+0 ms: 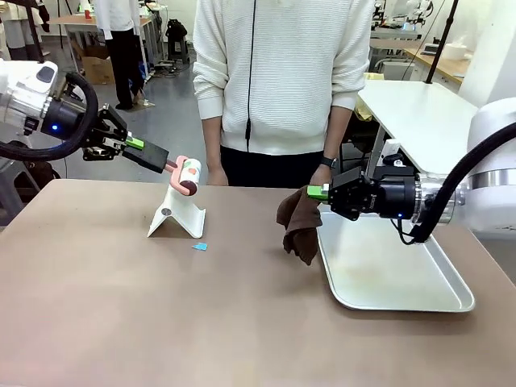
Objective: Clean the surface of the table.
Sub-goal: Return the Lint Roller and towel to their original positions.
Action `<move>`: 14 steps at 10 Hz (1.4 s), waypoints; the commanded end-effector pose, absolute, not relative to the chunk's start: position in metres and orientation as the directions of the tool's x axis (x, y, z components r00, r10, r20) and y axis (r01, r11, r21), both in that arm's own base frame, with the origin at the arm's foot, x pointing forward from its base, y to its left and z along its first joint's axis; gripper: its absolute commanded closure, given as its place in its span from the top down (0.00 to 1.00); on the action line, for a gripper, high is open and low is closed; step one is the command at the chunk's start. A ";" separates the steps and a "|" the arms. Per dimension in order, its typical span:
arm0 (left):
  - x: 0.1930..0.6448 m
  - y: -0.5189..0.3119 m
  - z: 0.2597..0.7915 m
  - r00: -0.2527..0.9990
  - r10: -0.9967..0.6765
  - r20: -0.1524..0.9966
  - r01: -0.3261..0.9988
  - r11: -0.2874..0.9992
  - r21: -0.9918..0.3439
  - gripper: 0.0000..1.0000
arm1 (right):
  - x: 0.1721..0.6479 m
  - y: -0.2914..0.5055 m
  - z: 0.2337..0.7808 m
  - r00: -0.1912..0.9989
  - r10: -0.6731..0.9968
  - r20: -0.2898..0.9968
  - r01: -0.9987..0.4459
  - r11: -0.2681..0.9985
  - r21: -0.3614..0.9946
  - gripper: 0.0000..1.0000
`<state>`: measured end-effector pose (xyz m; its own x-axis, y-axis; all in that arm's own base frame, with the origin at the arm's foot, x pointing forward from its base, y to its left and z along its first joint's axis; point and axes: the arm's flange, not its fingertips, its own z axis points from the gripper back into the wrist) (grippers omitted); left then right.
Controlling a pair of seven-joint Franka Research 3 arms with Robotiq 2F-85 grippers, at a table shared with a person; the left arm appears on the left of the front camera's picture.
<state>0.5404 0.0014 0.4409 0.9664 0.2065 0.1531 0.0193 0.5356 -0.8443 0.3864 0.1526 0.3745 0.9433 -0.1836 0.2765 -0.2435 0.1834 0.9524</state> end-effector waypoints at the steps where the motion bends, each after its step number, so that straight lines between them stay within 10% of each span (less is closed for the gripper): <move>1: 0.539 0.000 0.447 0.964 0.206 0.169 0.034 0.532 -0.846 0.22 | 0.387 0.151 0.380 0.938 -0.190 0.290 -0.256 0.184 0.949 0.05; 14: 0.535 -0.040 0.384 0.965 0.197 0.174 -0.006 0.678 -0.735 0.22 | 0.474 0.191 0.321 0.969 -0.054 0.243 -0.197 0.426 0.883 0.05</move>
<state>0.5411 -0.0359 0.3867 0.9662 0.1999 0.1625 -0.0066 0.6498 -0.7601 0.4649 0.1853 0.3184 0.9645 -0.0644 0.2559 -0.2112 0.3933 0.8948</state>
